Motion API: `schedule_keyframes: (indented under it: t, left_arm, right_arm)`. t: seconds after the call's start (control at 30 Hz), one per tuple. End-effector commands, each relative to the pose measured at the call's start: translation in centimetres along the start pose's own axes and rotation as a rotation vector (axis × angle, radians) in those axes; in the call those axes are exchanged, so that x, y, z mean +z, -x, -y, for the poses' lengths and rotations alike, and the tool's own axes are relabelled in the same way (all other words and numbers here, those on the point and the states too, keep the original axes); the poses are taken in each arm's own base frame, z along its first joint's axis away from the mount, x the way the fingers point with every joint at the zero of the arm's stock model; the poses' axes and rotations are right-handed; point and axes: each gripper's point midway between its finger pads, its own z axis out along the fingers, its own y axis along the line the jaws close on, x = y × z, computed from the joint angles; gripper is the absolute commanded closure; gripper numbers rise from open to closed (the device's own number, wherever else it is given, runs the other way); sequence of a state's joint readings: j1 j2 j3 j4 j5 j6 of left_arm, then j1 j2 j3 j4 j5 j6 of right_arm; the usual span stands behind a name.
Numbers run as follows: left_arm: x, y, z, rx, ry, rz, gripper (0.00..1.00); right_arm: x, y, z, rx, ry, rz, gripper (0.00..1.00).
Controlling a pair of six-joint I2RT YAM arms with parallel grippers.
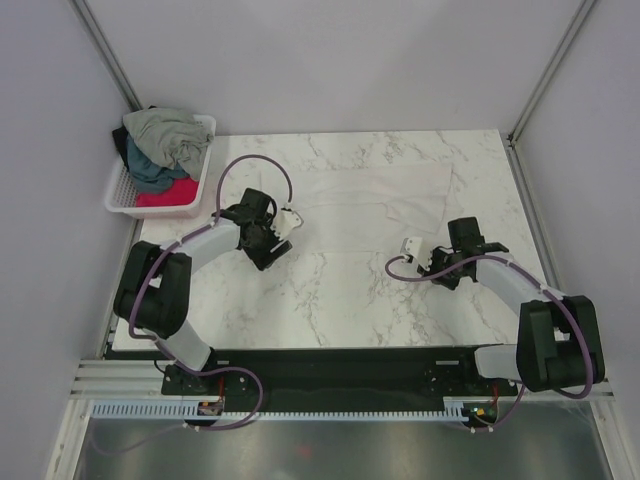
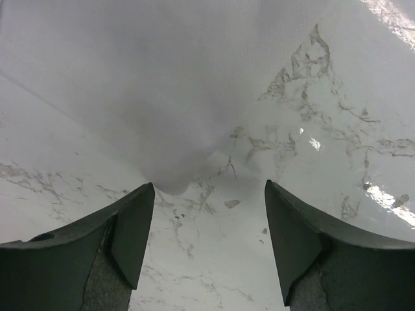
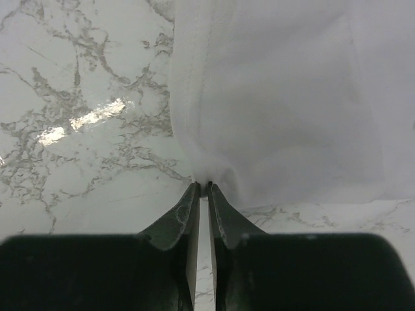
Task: Fold and stack the t-shirts
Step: Fold the tshirt
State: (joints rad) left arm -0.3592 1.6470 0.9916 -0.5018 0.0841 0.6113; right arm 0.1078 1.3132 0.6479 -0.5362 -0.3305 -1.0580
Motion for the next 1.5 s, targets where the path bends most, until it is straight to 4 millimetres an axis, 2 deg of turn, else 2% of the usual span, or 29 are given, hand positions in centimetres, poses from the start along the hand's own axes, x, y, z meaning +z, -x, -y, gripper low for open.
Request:
schedule_keyframes:
  t: [0.0,0.17,0.27,0.43,0.5,0.57,0.6,0.63,0.7,0.87,1.0,1.07,1.1,1.23,1.3,1.33,1.37,1.47]
  left_arm:
    - [-0.1,1.5,-2.2,0.047,0.064,0.04,0.24]
    - [0.1,1.4,-2.8,0.045,0.078,0.04,0.25]
    - [0.4,1.4,-2.6,0.047,0.063,0.037,0.32]
    - [1.0,1.0,-2.0,0.038,0.03,0.028,0.56]
    - [1.2,1.1,-1.7,0.033,0.014,0.027,0.71]
    - [1.2,0.9,-1.4,0.026,0.0,0.022,0.81]
    - [1.1,0.8,-1.5,0.02,0.002,0.019,0.93]
    - [1.0,0.7,-1.4,0.019,0.0,0.015,0.98]
    - [0.6,0.4,-1.7,-0.001,0.01,0.01,0.98]
    - [-2.0,1.1,-2.5,0.004,0.034,0.045,0.98]
    - [-4.4,3.2,-3.3,0.028,0.045,0.093,0.98]
    - [-4.9,4.0,-3.5,0.033,0.04,0.111,0.98]
    - [-5.6,5.0,-4.2,0.038,0.055,0.131,0.98]
    - [-5.7,7.2,-5.9,0.042,0.077,0.159,0.98]
    - [-5.3,8.2,-6.7,0.043,0.082,0.166,0.98]
    - [-5.1,7.3,-5.3,0.042,0.01,0.127,0.98]
    - [-5.4,8.0,-5.9,0.044,0.014,0.138,0.98]
    - [-4.9,8.9,-6.6,0.046,0.011,0.138,0.98]
  right_arm:
    - [-0.3,1.3,1.5,-0.009,-0.033,0.03,0.83]
    - [-0.2,1.4,1.7,-0.003,-0.03,0.027,0.84]
    - [-0.3,1.4,2.0,-0.003,-0.037,0.025,0.84]
    - [-0.4,1.7,2.2,0.01,-0.041,0.032,0.86]
    - [-0.4,1.8,2.2,0.016,-0.043,0.035,0.88]
    - [-0.5,1.7,2.3,0.015,-0.048,0.032,0.93]
    - [-0.5,1.7,2.3,0.015,-0.05,0.032,0.94]
    - [-0.7,1.8,2.5,0.018,-0.056,0.032,0.96]
    - [-1.2,2.0,2.9,0.028,-0.081,0.033,1.0]
    - [-3.4,4.1,4.8,0.063,-0.164,0.088,1.0]
    - [-5.5,5.9,7.0,0.085,-0.239,0.132,1.0]
    - [-6.6,6.9,8.4,0.1,-0.276,0.16,1.0]
    - [-7.0,7.4,9.1,0.106,-0.297,0.175,1.0]
    - [-8.5,9.4,12.3,0.141,-0.374,0.236,1.0]
    - [-8.2,9.8,13.7,0.16,-0.393,0.246,1.0]
    - [-8.5,10.4,14.6,0.167,-0.409,0.26,1.0]
    - [-7.9,10.2,15.4,0.18,-0.409,0.256,1.0]
    - [-7.7,10.6,18.0,0.204,-0.436,0.271,1.0]
